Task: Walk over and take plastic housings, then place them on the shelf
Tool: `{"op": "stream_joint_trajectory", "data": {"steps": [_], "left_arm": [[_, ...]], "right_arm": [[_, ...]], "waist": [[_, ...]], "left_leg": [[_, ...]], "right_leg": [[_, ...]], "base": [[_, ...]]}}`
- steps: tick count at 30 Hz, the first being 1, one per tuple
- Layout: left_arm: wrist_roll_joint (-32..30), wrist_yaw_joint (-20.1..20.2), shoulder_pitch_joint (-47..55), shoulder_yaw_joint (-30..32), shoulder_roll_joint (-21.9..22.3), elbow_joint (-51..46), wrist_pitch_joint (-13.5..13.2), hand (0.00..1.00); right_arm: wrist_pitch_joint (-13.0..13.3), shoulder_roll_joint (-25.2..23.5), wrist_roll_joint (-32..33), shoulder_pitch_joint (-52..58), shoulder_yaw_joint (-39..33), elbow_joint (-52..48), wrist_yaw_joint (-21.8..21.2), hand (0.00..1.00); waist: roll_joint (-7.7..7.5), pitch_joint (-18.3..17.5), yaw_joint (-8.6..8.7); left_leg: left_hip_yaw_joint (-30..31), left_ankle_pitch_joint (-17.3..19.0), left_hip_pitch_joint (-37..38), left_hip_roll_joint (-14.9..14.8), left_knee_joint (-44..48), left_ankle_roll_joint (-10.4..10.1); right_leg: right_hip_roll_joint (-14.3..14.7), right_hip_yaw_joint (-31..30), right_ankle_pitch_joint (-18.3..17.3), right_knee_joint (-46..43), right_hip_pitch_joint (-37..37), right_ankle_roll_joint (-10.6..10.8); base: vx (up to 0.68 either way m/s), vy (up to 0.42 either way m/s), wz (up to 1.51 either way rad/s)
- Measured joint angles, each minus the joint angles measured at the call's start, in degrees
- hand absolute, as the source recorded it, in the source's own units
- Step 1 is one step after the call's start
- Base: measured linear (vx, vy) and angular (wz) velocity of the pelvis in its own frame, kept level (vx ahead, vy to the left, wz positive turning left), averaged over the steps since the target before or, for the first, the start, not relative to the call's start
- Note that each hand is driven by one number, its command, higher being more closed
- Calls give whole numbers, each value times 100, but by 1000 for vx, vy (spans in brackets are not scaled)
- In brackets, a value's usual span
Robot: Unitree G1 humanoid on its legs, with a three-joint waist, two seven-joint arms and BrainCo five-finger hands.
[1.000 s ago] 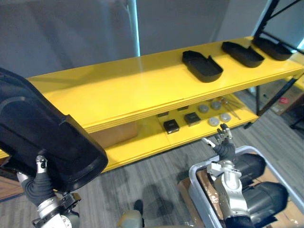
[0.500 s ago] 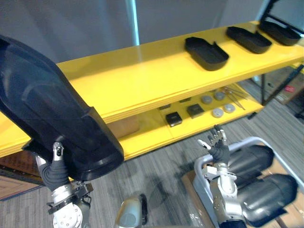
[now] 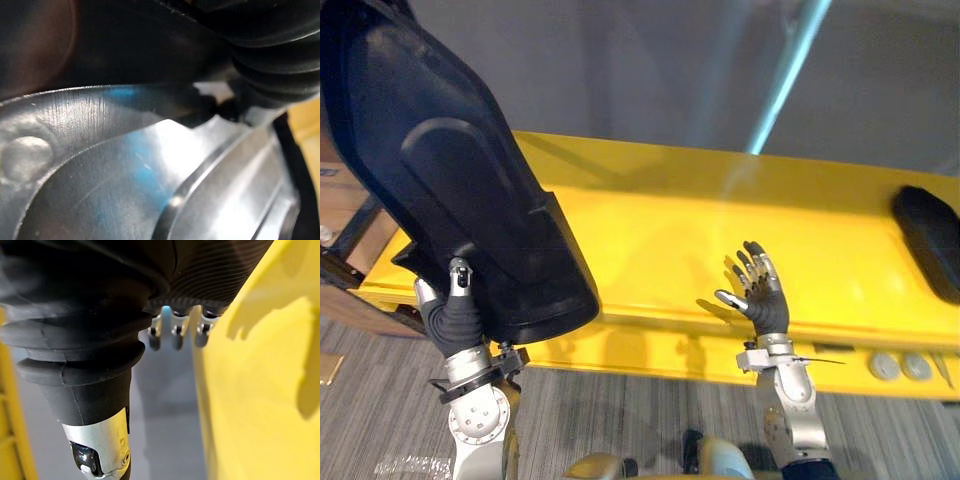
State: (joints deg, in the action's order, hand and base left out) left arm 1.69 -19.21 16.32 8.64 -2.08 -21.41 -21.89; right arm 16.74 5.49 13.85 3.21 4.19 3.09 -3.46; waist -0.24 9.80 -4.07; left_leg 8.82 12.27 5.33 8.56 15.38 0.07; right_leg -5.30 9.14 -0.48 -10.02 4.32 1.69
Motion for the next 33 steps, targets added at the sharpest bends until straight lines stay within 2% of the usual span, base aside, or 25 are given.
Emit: {"op": "stream_joint_trajectory", "data": {"steps": [1,2,3,4,5,6,9,10,13,16,17,18,19,20,22,23,24,25,26,28,30,33], "left_arm": [[2,100,4,4,47,31,-3,100],[2,188,-10,-31,21,39,-8,100],[-3,418,-105,-70,1,54,-56,100],[-1,611,-107,-83,31,20,-164,100],[2,666,-108,-83,41,14,-217,100],[28,719,-51,-97,10,-15,-295,100],[57,718,-77,-76,-24,-120,-322,100],[54,710,-78,-34,-97,-246,-334,100],[62,822,-209,27,-317,-474,-383,100],[75,936,-372,55,-418,-551,-390,100],[107,956,-427,215,-413,-556,-380,100],[154,948,-433,328,-412,-555,-369,100],[244,914,-443,520,-392,-551,-289,100],[290,880,-442,616,-333,-549,-239,100],[296,892,-467,519,-265,-553,-171,100],[300,898,-553,329,-232,-560,-146,100],[327,934,-659,178,-234,-617,-130,100],[382,958,-735,116,-237,-634,-107,100],[541,984,-825,71,-176,-630,-31,100],[854,944,-595,84,-27,-618,135,100],[978,875,-346,102,105,-616,153,100],[995,826,-278,72,254,-577,152,100]], "right_arm": [[-44,31,-55,16,-19,2,89,0],[-58,9,-86,39,-74,9,133,0],[-58,-61,-170,30,-320,17,318,0],[-26,-69,-350,6,-592,-1,533,0],[9,-97,-407,-4,-717,-3,627,0],[92,-170,-610,53,-914,-137,847,0],[383,-186,-1061,198,-1349,-769,1063,0],[559,-174,-1213,230,-1619,-1251,1113,0],[874,-26,-1423,359,-2003,-2015,1237,0],[996,98,-1407,486,-2130,-2324,1222,0],[1023,130,-1351,471,-2113,-2323,1124,0],[1050,126,-1354,427,-2076,-2300,1081,0],[1094,127,-1405,355,-1930,-2247,1085,0],[1099,127,-1441,275,-1836,-2203,1102,0],[1099,112,-1470,343,-1705,-2203,1135,0],[1100,58,-1485,466,-1692,-2224,1214,0],[1100,-48,-1485,585,-1694,-2239,1237,0],[1100,-97,-1483,638,-1701,-2243,1236,0],[1094,-126,-1483,701,-1702,-2241,1228,0],[1081,-37,-1482,665,-1696,-2241,1201,0],[1052,111,-1462,551,-1721,-2240,1105,0],[1039,355,-1462,429,-1818,-2225,1081,0]], "waist": [[-24,9,5],[-96,34,-4],[-130,57,32],[-17,21,113],[0,47,114],[-8,35,140],[-55,59,236],[-61,57,297],[-51,62,439],[-24,78,528],[44,117,484],[68,150,472],[68,215,482],[79,317,481],[104,339,518],[185,343,578],[194,343,664],[153,366,683],[91,424,656],[159,468,610],[170,461,568],[195,448,541]], "left_leg": [[-292,82,-239,-4,430,43],[-555,181,-326,-71,446,203],[-941,258,-441,-318,44,309],[-1181,-239,-386,-737,-1013,-56],[-1330,-670,-337,-856,-1211,-117],[-1467,-758,-199,-804,-1341,-71],[-1656,-752,-141,-710,-1318,-67],[-1808,-679,-126,-703,-1216,21],[-2029,-398,-100,-758,-946,49],[-2246,-234,11,-803,-766,139],[-2566,-67,112,-915,-630,168],[-2708,-24,122,-963,-547,164],[-2936,11,108,-993,-341,213],[-3048,51,92,-998,-57,280],[-2963,138,-94,-1044,361,330],[-2726,316,-300,-1187,680,199],[-2341,528,-456,-1282,789,-33],[-2181,602,-499,-1300,794,-124],[-1976,630,-641,-1339,789,-198],[-1756,487,-714,-1502,694,-420],[-1705,320,-657,-1586,529,-506],[-1567,-13,-751,-1592,416,-464]], "right_leg": [[-74,-8,37,259,-247,-5],[-134,-2,37,374,-356,-5],[-215,0,41,451,-457,3],[-130,39,37,455,-450,35],[-108,4,17,443,-462,95],[-159,-46,15,447,-438,153],[-194,-298,33,447,-367,183],[-187,-469,45,463,-332,202],[-141,-782,77,554,-342,252],[-48,-1044,99,537,-312,288],[46,-962,102,347,-154,292],[52,-752,86,259,-83,268],[-74,-133,-200,-101,67,-65],[-341,370,-453,-704,241,-227],[-638,453,-687,-1390,413,-272],[-648,270,-728,-1593,361,-139],[-512,-43,-875,-1534,276,282],[-476,-73,-1018,-1494,237,442],[-447,55,-1265,-1433,228,480],[-290,258,-1306,-1449,235,326],[-191,347,-1320,-1441,200,199],[-156,511,-1270,-1336,185,56]], "base": [[326,4,15],[263,21,29],[200,-2,32],[178,20,21],[203,89,-21],[174,103,-28],[128,78,-52],[84,55,-71],[72,46,-72],[37,18,-102],[-13,-9,-133],[-47,-53,-166],[-54,-67,-130],[-71,-80,-109],[-41,-28,-19],[7,-63,74],[30,-104,100],[42,-215,110],[-18,-283,86],[-62,-308,51],[-34,-226,15],[-53,-187,23]]}}
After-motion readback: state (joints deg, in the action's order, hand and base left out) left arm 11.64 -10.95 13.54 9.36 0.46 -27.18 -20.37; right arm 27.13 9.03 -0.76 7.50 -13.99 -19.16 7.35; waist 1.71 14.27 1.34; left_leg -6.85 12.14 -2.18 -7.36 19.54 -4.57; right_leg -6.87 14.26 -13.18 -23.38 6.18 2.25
